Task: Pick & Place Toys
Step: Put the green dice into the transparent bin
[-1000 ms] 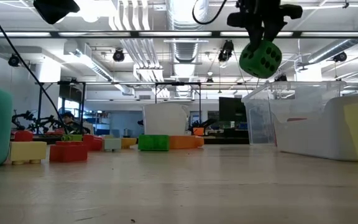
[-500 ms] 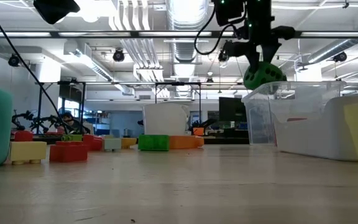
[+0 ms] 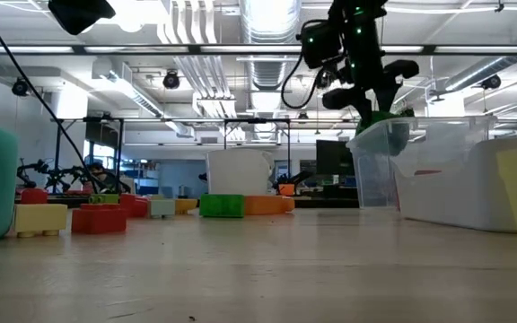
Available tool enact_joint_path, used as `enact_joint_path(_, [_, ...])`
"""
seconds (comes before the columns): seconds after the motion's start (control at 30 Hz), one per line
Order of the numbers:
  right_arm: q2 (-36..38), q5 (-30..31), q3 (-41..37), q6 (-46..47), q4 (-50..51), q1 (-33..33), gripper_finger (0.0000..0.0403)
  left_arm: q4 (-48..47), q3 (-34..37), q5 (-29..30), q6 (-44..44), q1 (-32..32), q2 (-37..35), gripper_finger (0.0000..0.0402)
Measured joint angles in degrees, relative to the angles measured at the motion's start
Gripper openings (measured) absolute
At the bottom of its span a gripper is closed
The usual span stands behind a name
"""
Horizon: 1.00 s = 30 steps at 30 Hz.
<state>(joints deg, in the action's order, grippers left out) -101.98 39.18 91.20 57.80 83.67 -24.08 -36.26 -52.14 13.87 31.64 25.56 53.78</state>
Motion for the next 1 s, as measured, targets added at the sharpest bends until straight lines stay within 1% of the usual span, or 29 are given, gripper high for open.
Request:
enact_joint_path(0.3, [-4.38,-0.72,-1.29,-1.45,-0.26,0.00,0.0140,0.01,0.00,0.00,0.00,0.00,0.00,0.0314])
enact_joint_path(0.4, [-5.33,0.11,-2.27,-2.79,-1.06,0.08,0.0140,0.01,0.00,0.00,0.00,0.00,0.00,0.0314])
enact_joint_path(0.63, [-5.50,1.36,-4.11,-5.10,-3.41,0.15,0.0135,0.05,0.04,0.00,0.00,0.00,0.00,0.0314])
enact_joint_path(0.83, [-5.45,4.13,-4.35,-5.72,-3.34,1.36,0.0131,0.05,0.04,0.00,-0.02,0.00,0.00,0.0314])
enact_joint_path(1.0, [-5.31,3.32,-4.71,-5.99,-3.63,1.34,0.0131,0.05,0.04,0.01,0.00,0.00,0.00,0.0314])
